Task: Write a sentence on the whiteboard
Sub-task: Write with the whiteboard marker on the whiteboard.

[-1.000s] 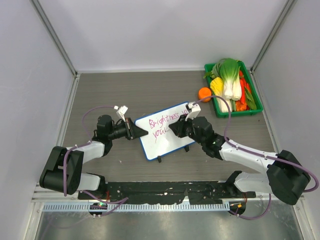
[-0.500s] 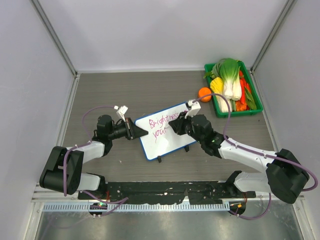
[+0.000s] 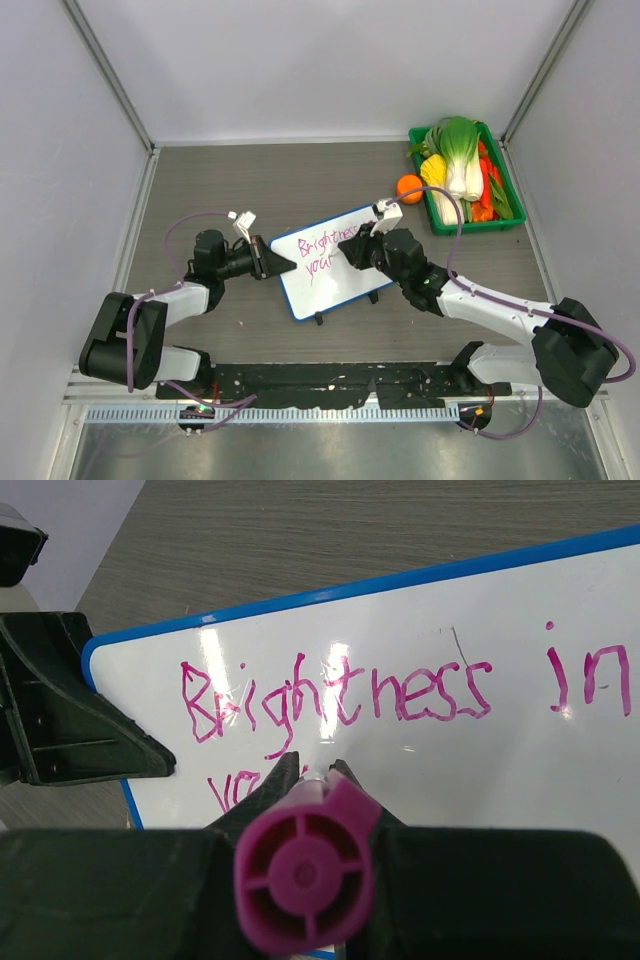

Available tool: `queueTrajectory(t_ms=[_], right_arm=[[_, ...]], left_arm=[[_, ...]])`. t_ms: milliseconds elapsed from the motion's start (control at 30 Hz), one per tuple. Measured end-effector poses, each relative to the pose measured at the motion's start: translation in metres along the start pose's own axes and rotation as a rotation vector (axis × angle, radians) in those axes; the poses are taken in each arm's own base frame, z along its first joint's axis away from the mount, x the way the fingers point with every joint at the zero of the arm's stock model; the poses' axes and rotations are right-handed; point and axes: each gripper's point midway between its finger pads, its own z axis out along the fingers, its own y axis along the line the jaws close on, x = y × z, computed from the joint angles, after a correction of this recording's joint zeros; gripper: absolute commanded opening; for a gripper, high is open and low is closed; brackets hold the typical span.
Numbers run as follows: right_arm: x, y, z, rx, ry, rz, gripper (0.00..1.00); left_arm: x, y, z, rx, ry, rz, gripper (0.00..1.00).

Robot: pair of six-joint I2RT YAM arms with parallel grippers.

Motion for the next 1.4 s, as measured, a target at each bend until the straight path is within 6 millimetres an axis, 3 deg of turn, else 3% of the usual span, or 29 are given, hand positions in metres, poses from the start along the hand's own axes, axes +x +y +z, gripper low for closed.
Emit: queueTrajectory(t_ms=[533, 800, 1033, 1400], right_arm=[[-0.001, -0.005, -0.009, 0.018, 0.014, -0.016, 0.01], [-0.029, 0.001, -0.026, -0.006, -0.060, -0.007, 0.01], [-0.038, -0.017, -0.024, 0.011, -0.067, 0.014, 0.01], [-0.014, -0.019, -0.016, -0.032, 0.008, 0.024, 0.01]], left_arm=[[0.000, 0.000, 0.000, 0.002, 0.000, 0.003, 0.00], [0.000, 0.000, 0.000, 0.003, -0.001, 0.003, 0.00], [0.000, 0.000, 0.000, 0.003, -0.001, 0.003, 0.00], [0.000, 0.000, 0.000, 0.003, -0.001, 0.004, 0.00]])
